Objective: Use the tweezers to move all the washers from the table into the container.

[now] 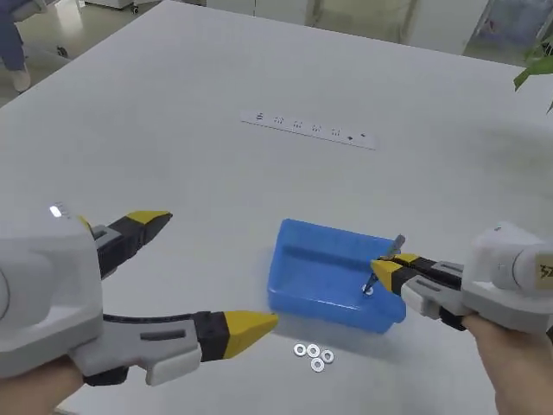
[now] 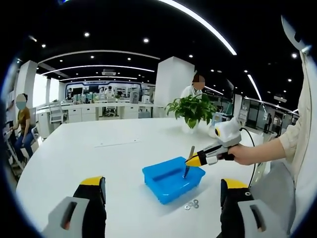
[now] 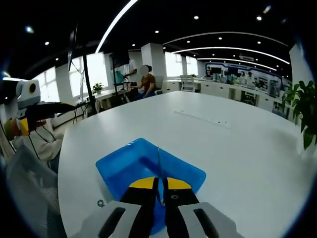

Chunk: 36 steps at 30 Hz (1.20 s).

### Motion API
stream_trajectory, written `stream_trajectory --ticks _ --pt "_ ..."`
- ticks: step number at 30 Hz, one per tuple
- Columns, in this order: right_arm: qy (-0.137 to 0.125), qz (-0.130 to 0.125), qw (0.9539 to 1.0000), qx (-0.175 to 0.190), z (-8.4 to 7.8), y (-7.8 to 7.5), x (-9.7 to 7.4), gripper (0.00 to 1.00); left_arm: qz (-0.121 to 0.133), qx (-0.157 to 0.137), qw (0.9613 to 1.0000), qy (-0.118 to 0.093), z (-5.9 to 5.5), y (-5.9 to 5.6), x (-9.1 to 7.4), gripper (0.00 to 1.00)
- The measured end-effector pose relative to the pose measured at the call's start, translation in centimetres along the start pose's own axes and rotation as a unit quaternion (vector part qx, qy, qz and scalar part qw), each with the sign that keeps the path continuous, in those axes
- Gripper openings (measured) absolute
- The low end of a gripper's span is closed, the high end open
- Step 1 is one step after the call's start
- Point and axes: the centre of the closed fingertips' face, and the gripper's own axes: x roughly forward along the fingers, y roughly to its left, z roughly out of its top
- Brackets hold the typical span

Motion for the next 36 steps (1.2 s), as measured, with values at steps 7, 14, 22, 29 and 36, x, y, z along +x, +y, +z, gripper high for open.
stream_trajectory --ticks 7,14,22,29,36 --pt "0.002 0.003 1.0 0.003 -0.3 -0.1 0.0 0.02 0.006 -0.005 0.9999 0.009 -0.7 0.4 -0.2 0.99" --pt "-0.016 0.003 0.9999 0.005 0.6 -0.2 -0.8 0.03 0.008 -0.007 0.9999 0.009 -0.7 0.5 -0.4 0.99" --pt "-0.058 0.011 0.9982 0.011 3.3 1.2 -3.2 0.03 0.011 -0.013 0.9998 0.009 -0.9 0.8 -0.6 0.99" --pt "-0.089 0.039 0.9952 0.013 5.1 3.4 -5.1 0.02 0.008 -0.012 0.9999 0.009 -0.9 0.7 -0.5 0.99" --pt "-0.089 0.076 0.9929 0.022 4.7 6.2 -5.8 0.03 0.003 -0.011 0.9999 0.009 -0.9 0.4 -0.4 0.98"
